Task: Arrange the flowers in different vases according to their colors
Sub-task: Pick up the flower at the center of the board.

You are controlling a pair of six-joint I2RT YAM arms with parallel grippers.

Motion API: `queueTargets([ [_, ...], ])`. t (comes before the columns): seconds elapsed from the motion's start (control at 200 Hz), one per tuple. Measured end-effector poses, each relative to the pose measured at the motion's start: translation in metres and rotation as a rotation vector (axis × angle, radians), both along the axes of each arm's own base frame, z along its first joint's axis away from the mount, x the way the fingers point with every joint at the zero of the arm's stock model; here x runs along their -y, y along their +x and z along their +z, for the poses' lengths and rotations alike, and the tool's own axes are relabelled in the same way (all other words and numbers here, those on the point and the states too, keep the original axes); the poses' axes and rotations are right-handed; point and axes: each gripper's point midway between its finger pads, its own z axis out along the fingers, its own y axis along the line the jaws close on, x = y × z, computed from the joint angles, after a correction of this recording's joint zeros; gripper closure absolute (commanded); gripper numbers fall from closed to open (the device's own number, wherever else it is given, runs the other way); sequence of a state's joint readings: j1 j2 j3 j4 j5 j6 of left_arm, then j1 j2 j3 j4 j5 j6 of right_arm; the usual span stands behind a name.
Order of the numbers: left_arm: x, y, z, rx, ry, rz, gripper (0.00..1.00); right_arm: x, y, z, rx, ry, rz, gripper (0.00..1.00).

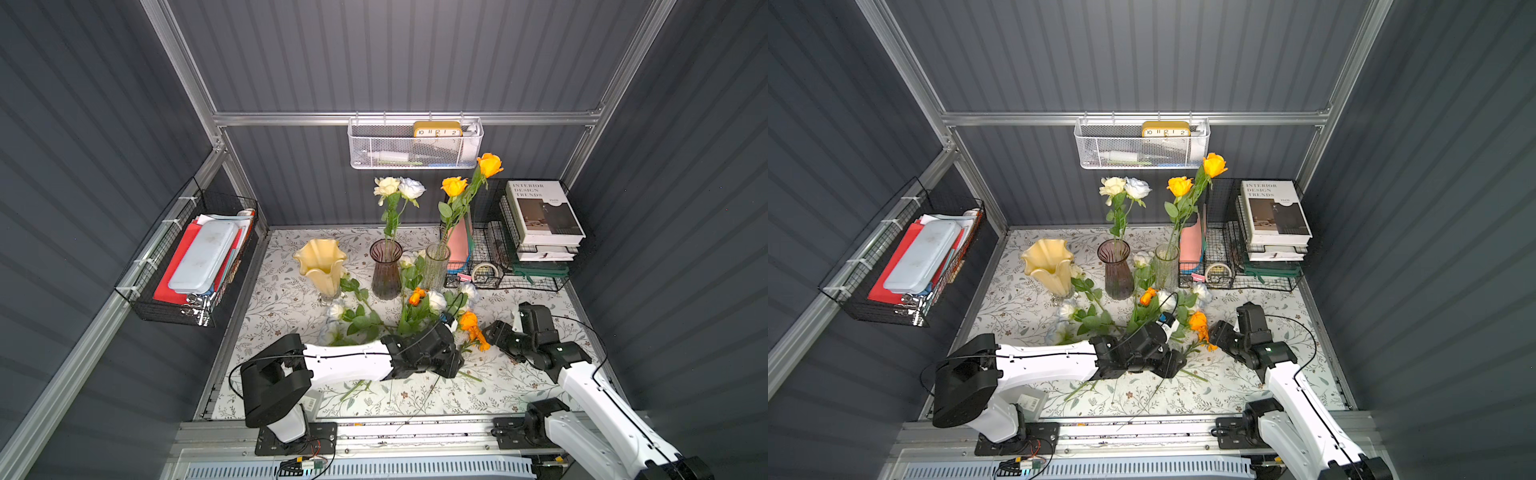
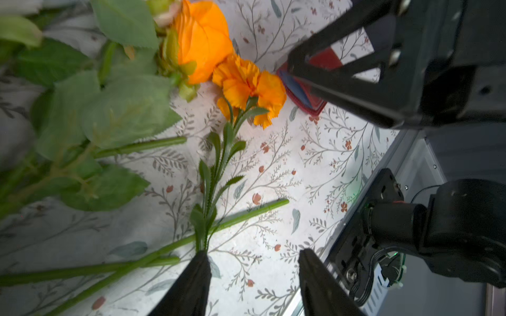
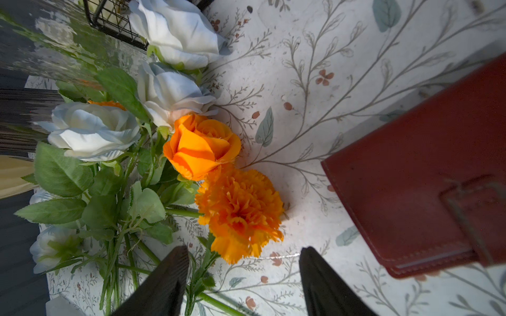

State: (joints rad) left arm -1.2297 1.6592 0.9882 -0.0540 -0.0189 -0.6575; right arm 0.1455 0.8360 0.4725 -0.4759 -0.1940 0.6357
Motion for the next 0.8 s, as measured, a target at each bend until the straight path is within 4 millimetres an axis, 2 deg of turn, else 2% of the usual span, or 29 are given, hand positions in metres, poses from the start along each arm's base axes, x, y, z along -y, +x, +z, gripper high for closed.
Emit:
queueTargets([
  [0.135, -0.008, -0.014, -0.02, -0.06, 0.071, -0.012, 0.48, -0.001, -0.001, 0.002, 0.009, 0.005, 0.006, 0.31],
  [0.55, -0.028, -0.028, -0.066, -0.121, 0.243, 0.0, 0.56, -0.004, -0.002, 0.001, 0.014, 0.018, 0.019, 0.31],
  [0.8, -0.021, -0.026, -0.071, -0.107, 0.253, 0.006, 0.82, -0.005, -0.004, -0.002, 0.008, 0.022, 0.022, 0.31],
])
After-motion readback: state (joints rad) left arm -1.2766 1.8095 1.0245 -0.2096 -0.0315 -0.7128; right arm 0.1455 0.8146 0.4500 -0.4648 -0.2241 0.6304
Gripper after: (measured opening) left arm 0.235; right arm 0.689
